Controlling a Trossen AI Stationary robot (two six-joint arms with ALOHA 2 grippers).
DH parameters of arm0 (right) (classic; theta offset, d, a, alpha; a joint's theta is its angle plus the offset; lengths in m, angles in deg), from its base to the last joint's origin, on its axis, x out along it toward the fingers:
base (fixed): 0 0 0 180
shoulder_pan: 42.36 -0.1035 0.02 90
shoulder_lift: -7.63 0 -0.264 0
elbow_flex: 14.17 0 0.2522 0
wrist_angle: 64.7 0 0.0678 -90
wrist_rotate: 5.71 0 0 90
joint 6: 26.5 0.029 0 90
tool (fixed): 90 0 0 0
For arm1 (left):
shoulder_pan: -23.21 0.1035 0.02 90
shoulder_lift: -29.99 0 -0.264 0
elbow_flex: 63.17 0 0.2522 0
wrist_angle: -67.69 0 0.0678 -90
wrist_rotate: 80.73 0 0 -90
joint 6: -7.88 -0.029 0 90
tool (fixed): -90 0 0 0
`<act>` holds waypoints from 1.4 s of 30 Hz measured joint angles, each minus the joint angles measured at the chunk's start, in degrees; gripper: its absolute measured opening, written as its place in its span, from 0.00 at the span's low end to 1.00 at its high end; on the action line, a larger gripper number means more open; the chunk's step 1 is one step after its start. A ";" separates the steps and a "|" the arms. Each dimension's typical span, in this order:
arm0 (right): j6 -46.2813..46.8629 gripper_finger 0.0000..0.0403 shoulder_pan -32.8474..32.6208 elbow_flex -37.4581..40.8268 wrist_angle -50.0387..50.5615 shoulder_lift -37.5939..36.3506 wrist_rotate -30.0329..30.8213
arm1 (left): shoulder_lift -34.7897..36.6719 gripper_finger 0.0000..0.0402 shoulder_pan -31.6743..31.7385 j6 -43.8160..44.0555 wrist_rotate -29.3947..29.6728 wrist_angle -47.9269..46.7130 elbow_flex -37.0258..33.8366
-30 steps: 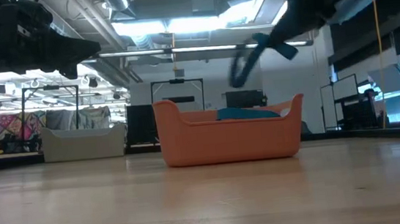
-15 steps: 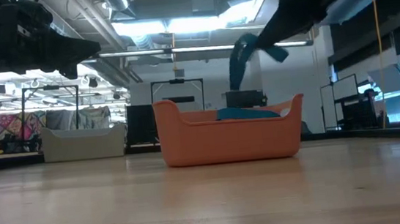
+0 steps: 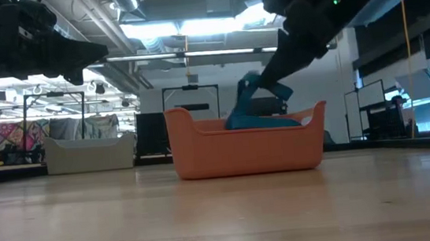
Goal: Sort rubber bands into baskets
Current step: Put the blue rubber band into the orange bin, then put the red rubber band into the gray bin
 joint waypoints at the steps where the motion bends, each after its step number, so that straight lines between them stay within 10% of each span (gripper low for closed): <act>1: -0.22 0.01 0.28 0.00 -0.14 0.40 0.02 | 0.00 0.01 0.02 0.00 0.00 0.04 -0.02; 13: 2.07 0.05 2.62 0.00 -4.06 6.71 -0.50 | -0.02 0.01 0.00 0.33 0.00 0.25 -0.02; 28: 4.00 0.54 2.84 0.00 -2.42 5.30 -3.50 | 0.00 0.01 0.02 0.66 0.00 0.44 -0.02; 42: 4.08 0.57 2.82 0.00 1.99 -2.26 -3.98 | -0.02 0.01 0.01 0.66 0.00 0.42 -0.01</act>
